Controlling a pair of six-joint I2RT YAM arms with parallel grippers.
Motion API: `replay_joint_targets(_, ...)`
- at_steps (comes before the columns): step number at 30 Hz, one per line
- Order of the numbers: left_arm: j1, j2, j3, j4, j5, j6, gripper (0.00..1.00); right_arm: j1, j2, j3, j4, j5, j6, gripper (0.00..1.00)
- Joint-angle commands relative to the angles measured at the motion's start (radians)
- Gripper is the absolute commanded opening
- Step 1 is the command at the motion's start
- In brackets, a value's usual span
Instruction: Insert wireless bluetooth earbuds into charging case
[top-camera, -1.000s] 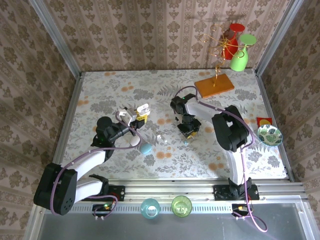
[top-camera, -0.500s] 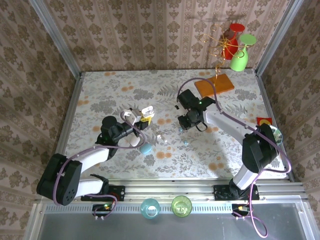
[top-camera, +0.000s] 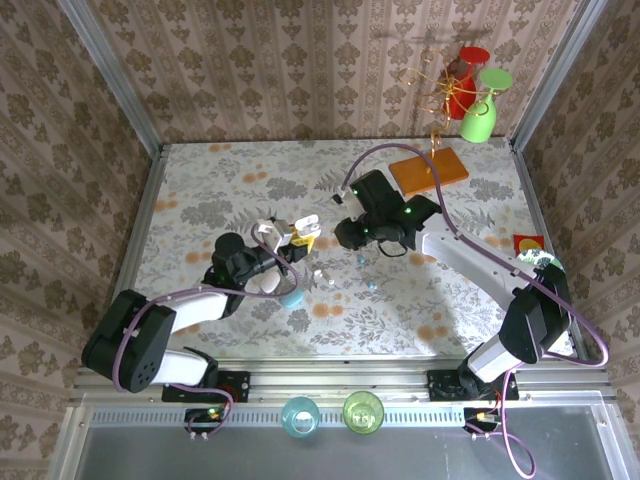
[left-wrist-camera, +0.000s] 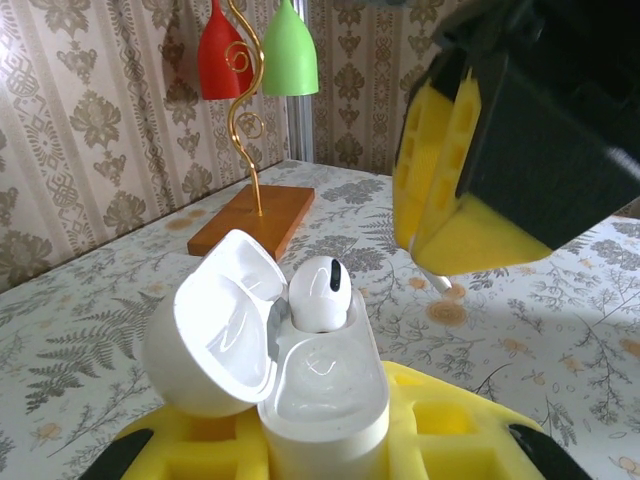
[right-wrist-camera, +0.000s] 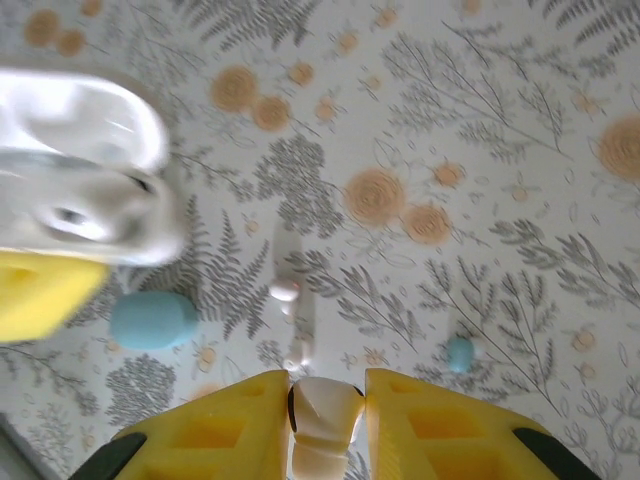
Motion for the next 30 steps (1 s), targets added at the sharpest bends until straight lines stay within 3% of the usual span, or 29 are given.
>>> replay_joint_targets(1,-0.009,0.013,0.033,0.076,0.023,-0.034,0.00,0.021,-0.010,0.054,0.048,-0.039,0.016,0.27)
replay_joint_targets(14,-0.021,0.078,0.044,0.165,0.028,-0.064,0.00,0.043,0.052,0.164,0.074,-0.116,0.009,0.27)
replay_joint_targets(30,-0.020,0.073,0.044,0.163,0.025,-0.096,0.00,0.070,0.138,0.236,0.119,-0.160,0.014,0.26)
